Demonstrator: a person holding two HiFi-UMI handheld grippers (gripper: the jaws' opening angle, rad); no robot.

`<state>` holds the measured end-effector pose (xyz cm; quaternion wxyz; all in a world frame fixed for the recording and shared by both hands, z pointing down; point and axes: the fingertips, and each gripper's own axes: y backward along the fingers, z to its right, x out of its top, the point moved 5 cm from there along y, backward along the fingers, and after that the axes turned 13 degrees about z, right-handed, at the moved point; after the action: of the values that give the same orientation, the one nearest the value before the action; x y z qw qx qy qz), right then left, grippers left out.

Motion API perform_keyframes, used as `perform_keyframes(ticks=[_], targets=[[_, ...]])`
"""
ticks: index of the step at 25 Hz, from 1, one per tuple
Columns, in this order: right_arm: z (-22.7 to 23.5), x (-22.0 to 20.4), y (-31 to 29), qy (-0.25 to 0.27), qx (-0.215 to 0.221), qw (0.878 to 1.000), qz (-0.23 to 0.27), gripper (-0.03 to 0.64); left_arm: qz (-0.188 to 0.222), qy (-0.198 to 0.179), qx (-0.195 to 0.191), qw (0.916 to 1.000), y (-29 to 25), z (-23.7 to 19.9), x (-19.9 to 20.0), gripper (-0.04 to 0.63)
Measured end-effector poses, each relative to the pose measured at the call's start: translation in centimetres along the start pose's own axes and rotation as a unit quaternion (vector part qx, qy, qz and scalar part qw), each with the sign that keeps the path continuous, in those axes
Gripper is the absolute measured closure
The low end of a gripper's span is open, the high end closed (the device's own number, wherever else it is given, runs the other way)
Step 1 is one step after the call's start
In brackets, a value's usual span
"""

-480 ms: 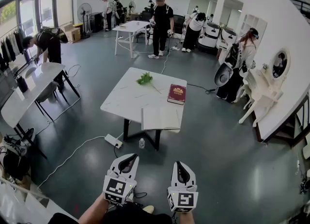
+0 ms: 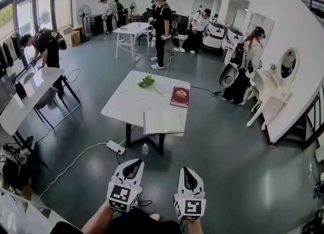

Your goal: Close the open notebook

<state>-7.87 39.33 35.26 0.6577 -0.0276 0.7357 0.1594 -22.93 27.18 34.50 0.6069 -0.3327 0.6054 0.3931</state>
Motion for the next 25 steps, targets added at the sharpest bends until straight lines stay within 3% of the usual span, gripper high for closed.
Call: perform_keyframes(ticks=[13,25], targets=[[1.8,-0.9,-0.3,-0.001,-0.005,1.000,0.001,0.598,0.005,-0.001,-0.002,1.0000,-1.7,1.0,-0.5,0.563],[4.1,-3.9,-8.0,-0.009,0.011,1.000,-0.011,0.598,-0.017,0.004,0.017,0.9997,-8.5,-2.8,-2.7,0.563]])
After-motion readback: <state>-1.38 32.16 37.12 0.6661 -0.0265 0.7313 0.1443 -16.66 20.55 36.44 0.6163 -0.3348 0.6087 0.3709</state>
